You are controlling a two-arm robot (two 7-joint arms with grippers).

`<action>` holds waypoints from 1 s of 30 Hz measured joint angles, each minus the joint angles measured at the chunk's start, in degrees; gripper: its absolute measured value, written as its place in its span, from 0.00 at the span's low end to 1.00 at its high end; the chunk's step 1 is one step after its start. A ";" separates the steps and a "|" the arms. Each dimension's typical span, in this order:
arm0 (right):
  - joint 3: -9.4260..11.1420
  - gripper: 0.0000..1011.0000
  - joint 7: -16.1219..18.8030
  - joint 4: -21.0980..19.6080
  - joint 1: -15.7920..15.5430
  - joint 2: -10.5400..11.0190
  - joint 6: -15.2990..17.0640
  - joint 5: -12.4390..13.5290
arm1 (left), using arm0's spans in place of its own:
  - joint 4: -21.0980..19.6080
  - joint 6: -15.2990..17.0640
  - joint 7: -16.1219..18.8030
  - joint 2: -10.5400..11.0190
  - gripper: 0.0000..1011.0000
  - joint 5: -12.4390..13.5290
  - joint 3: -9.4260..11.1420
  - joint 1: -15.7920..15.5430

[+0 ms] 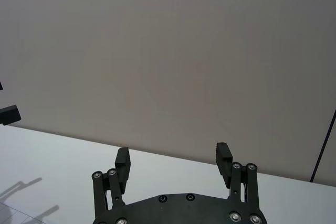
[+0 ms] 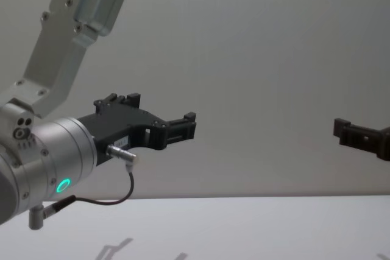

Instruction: Use the one hand to pick up the stamp and affix it onto the A4 paper.

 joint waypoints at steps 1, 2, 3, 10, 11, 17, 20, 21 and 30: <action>0.00 0.99 0.00 0.00 0.00 0.00 0.00 0.00 | 0.00 0.00 0.00 0.00 0.99 0.00 0.00 0.00; 0.00 0.99 0.00 0.00 0.00 0.00 0.00 0.00 | 0.00 0.00 0.00 0.00 0.99 0.00 0.00 0.00; 0.00 0.99 0.00 0.00 0.00 0.00 0.00 0.00 | 0.00 0.00 0.00 0.00 0.99 0.00 0.00 0.00; 0.00 0.99 0.00 0.00 0.00 0.00 0.00 0.00 | 0.00 0.00 0.00 0.00 0.99 0.00 0.00 0.00; 0.00 0.99 0.00 0.00 0.00 0.00 0.01 0.00 | 0.00 0.00 0.00 0.00 0.99 0.00 0.00 0.00; 0.00 0.99 0.00 0.00 0.00 0.00 0.00 0.00 | 0.00 0.00 0.00 0.00 0.99 0.00 0.00 0.00; 0.00 0.99 0.00 0.00 0.00 0.00 0.00 0.00 | 0.00 0.00 0.00 0.00 0.99 0.00 0.00 0.00; 0.00 0.99 0.00 0.00 0.00 0.00 0.00 0.00 | 0.00 0.00 0.00 0.00 0.99 0.00 0.00 0.00; 0.00 0.99 0.00 0.00 0.00 0.00 0.01 0.00 | 0.00 0.00 0.00 0.00 0.99 0.00 0.00 0.00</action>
